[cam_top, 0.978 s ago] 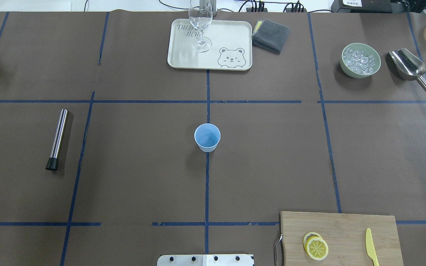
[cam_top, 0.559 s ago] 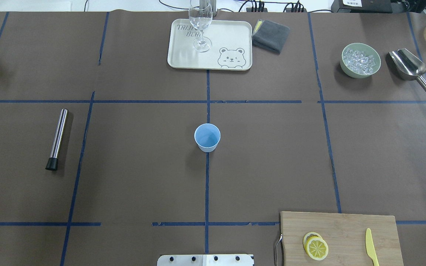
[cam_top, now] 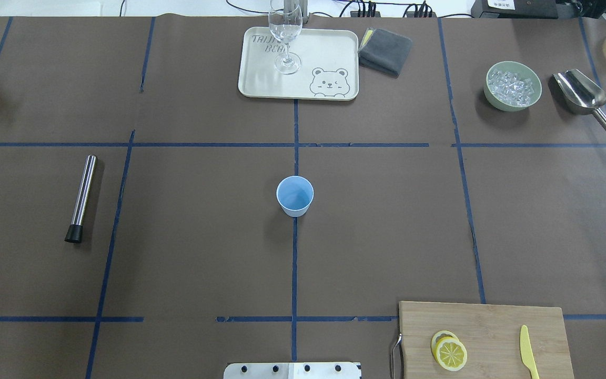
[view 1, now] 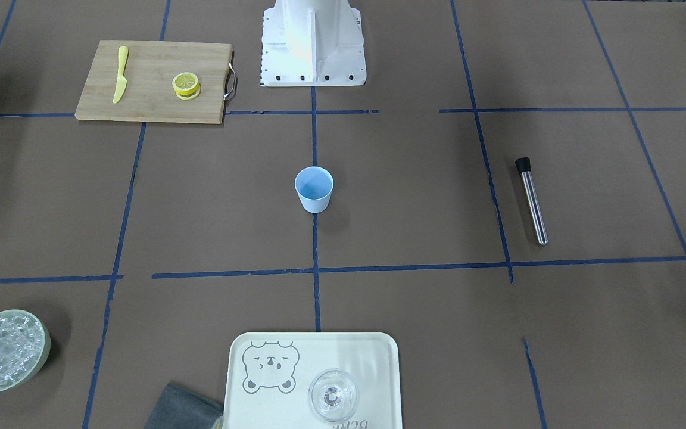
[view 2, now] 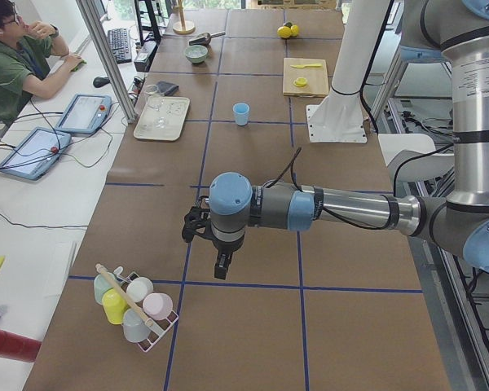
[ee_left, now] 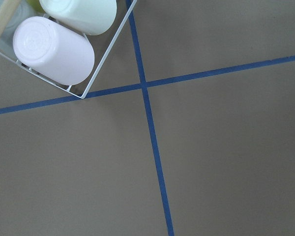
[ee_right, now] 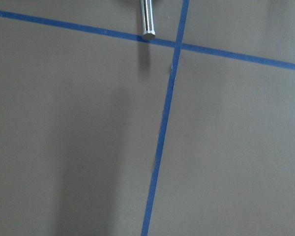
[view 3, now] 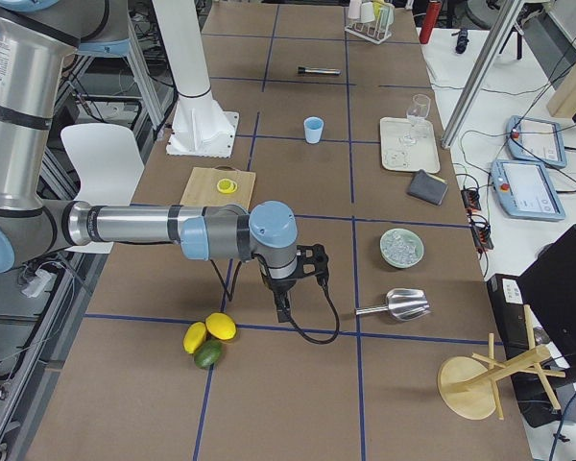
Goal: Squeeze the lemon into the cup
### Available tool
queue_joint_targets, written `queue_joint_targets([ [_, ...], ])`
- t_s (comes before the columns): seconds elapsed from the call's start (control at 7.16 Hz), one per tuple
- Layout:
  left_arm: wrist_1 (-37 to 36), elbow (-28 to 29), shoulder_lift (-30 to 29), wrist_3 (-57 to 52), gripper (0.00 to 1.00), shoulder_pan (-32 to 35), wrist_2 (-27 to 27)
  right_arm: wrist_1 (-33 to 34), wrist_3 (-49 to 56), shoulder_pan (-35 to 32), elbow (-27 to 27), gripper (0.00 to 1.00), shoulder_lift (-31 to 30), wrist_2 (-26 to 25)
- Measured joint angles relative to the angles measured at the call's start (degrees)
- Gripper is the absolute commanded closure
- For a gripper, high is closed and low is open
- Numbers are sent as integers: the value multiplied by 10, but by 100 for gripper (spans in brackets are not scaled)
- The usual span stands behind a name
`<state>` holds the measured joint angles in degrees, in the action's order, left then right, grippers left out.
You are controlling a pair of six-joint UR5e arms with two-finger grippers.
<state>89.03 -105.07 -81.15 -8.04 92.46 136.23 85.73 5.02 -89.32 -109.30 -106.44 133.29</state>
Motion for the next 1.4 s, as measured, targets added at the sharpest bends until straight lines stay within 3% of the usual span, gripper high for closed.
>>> queue_joint_targets([
  [0.56,2,-4,2,-2,0,0,0,-57,-26,1,6,0,27,53],
  [0.84,3,-6,2,-2,0,0,0,-84,-52,23,-22,0,24,57],
  [1.12,3,-8,1,-2,0,0,0,-97,-198,106,-86,0,26,23],
  [1.4,3,-8,-3,-2,0,0,0,-99,-376,256,-164,0,26,-65],
])
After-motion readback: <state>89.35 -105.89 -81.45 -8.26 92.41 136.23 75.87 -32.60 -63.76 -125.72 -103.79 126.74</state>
